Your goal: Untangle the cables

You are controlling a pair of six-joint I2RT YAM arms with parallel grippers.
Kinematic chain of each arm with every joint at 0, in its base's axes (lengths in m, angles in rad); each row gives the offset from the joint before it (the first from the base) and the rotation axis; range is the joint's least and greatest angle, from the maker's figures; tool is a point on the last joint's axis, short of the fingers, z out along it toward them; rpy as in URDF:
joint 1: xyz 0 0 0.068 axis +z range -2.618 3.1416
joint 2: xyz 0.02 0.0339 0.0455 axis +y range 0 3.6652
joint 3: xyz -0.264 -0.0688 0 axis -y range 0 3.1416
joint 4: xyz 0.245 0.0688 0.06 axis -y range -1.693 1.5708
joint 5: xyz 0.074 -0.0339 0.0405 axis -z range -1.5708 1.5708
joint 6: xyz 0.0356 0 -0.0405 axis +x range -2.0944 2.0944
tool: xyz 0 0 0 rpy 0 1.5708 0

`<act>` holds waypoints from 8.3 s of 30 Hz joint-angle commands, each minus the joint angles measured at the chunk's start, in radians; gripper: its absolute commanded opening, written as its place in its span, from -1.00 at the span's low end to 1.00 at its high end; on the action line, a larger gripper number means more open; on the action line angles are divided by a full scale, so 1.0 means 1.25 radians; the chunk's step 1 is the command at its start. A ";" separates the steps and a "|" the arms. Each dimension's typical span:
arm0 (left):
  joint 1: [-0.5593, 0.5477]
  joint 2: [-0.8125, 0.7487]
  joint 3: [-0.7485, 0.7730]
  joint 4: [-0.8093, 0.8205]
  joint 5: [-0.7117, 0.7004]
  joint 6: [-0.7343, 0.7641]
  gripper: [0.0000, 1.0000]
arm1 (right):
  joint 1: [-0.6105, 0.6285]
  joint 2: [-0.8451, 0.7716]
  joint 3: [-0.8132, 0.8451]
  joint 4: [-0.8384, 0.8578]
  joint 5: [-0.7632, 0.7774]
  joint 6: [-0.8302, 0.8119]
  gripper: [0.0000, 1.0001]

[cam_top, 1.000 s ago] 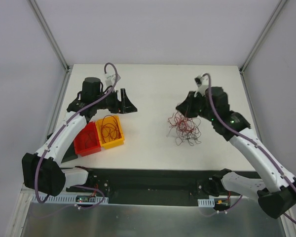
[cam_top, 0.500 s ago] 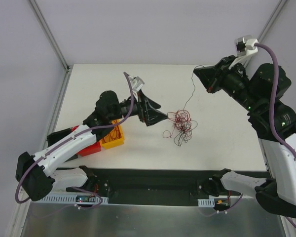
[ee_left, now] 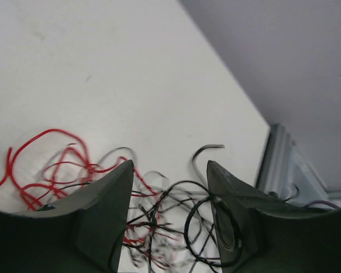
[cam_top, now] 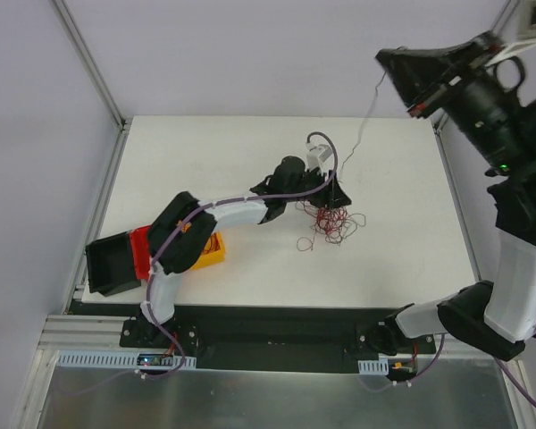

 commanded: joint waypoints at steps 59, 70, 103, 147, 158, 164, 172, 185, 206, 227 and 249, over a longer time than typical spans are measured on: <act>0.291 -0.465 0.000 -0.592 0.181 0.126 0.61 | 0.000 -0.428 -1.238 0.435 -0.160 0.115 -0.99; 0.085 -0.423 -0.136 -0.594 0.099 0.201 0.49 | -0.008 -0.538 -1.556 0.291 0.105 0.298 -0.99; -0.050 -0.531 -0.309 -0.539 -0.215 0.158 0.63 | -0.116 -0.189 -1.373 0.692 -0.188 0.489 -0.99; -0.124 -0.578 -0.455 -0.386 -0.453 0.142 0.68 | -0.058 -0.194 -1.492 0.843 -0.179 0.536 -0.81; -0.125 -0.345 -0.330 -0.416 -0.333 0.185 0.74 | -0.102 -0.328 -1.588 0.614 -0.139 0.361 0.17; -0.125 -0.289 -0.292 -0.430 -0.236 0.214 0.98 | -0.149 -0.436 -1.605 0.445 -0.101 0.272 0.44; -0.125 -0.072 -0.046 -0.636 -0.162 0.250 0.98 | -0.184 -0.515 -1.612 0.358 -0.092 0.251 0.44; -0.192 0.036 0.052 -0.776 -0.358 0.257 0.98 | -0.263 -0.572 -1.652 0.360 -0.120 0.261 0.44; -0.103 -0.269 -0.116 -0.786 -0.395 0.247 -1.00 | -0.308 -0.568 -1.662 0.435 -0.170 0.261 0.43; 0.846 -0.623 -0.223 -0.994 -0.839 0.099 -1.00 | -0.308 -0.450 -1.612 0.557 -0.268 0.265 0.40; 0.866 -0.481 -0.344 -1.066 -0.642 -0.086 -1.00 | -0.273 -0.464 -1.594 0.549 -0.287 0.267 0.40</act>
